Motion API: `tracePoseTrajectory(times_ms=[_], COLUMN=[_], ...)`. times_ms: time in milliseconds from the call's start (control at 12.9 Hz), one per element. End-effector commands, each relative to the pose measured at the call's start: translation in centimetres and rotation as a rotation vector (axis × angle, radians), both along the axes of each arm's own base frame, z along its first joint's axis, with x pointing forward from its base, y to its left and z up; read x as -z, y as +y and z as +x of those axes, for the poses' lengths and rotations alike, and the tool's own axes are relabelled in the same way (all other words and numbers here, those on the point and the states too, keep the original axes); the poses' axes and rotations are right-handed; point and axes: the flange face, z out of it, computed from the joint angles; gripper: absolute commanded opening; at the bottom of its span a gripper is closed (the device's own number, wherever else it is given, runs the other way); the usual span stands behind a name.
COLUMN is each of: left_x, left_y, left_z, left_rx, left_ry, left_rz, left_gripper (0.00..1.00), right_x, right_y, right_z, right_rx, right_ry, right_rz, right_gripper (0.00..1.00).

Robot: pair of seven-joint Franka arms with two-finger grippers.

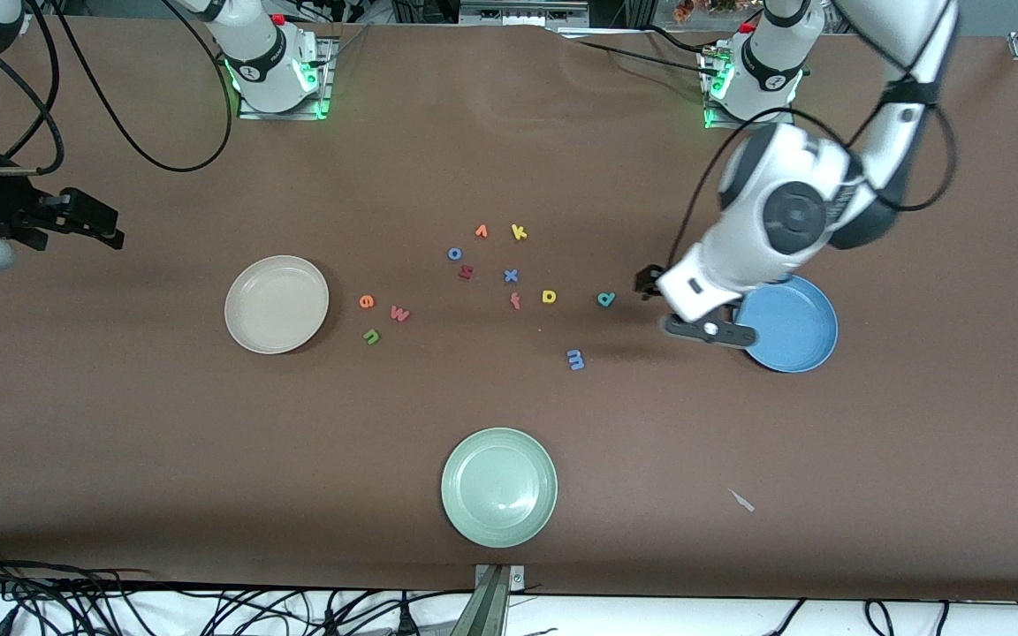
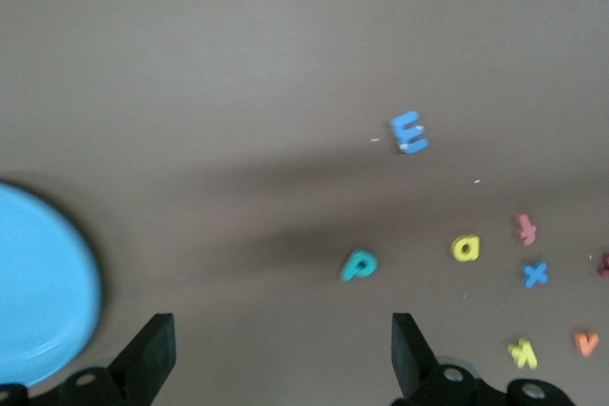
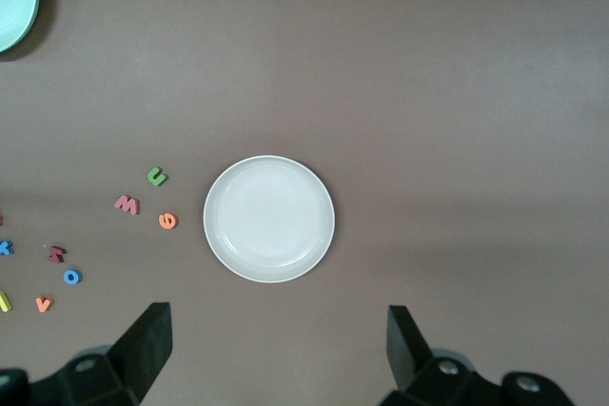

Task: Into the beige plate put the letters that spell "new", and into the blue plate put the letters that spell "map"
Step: 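Reach the left gripper to the green letter P and grasp it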

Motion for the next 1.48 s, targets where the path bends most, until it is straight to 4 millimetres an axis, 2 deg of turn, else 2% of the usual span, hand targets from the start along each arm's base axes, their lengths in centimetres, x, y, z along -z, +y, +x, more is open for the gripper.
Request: tracePoseTrajectory(times_ms=[0,311,700,933,1166,1399], left_x=[4.1,10.4,14.8,15.4,16.4,16.9], left_y=[-2.9,-6.4,-7.0,-7.7,-7.7,-7.5], left_z=[-3.3,-5.3,-5.9,-6.3,-6.3,-5.7], left_rx=[0.033,0.157,0.230,0.253,0.254,0.269], left_ry=[-0.053,-0.054,-0.052,-0.047,-0.036,-0.031], left_rz=[0.034,0.094,0.130,0.129,0.131,0.126], left_gripper=[1.00,1.00,1.00,0.84,0.74,0.67], right_x=[0.7,0.8,1.2,1.4,1.6,1.9], right_y=[1.2,1.3,1.3,1.4,1.8,3.0], right_z=[0.6,0.7,0.8,0.9,1.2,1.5], right_rx=[-0.008,-0.007,-0.021,-0.020,-0.026,-0.043], right_ry=[0.008,0.010,0.014,0.019,0.011,0.011], right_rz=[0.000,0.007,0.012,0.013,0.013,0.029], right_gripper=[1.00,1.00,1.00,1.00,1.00,1.00])
